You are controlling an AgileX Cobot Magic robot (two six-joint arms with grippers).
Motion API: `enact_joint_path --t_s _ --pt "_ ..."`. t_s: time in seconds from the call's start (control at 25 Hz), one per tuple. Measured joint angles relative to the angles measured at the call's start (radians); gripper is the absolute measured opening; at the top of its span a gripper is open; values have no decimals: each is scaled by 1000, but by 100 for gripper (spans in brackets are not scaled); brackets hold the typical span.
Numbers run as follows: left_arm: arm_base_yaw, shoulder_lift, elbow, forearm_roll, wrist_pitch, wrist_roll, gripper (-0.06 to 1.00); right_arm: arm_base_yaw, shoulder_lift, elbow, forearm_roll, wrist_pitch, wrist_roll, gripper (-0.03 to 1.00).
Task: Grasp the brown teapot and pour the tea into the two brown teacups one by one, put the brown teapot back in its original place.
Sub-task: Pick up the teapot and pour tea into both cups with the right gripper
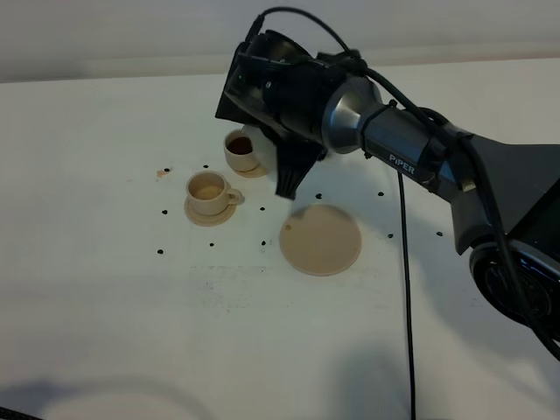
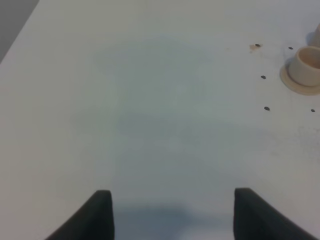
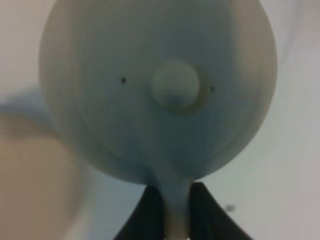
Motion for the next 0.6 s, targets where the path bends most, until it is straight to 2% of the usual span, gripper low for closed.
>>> enact_joint_path --t_s 0.24,0.48,0.6 --pt "0 0 0 0 0 0 50 -34 0 5 165 -8 9 10" --pt "0 0 0 0 0 0 50 -69 -3 32 181 -13 16 10" --pt "0 0 0 0 0 0 50 -56 -29 32 174 -13 -6 10"
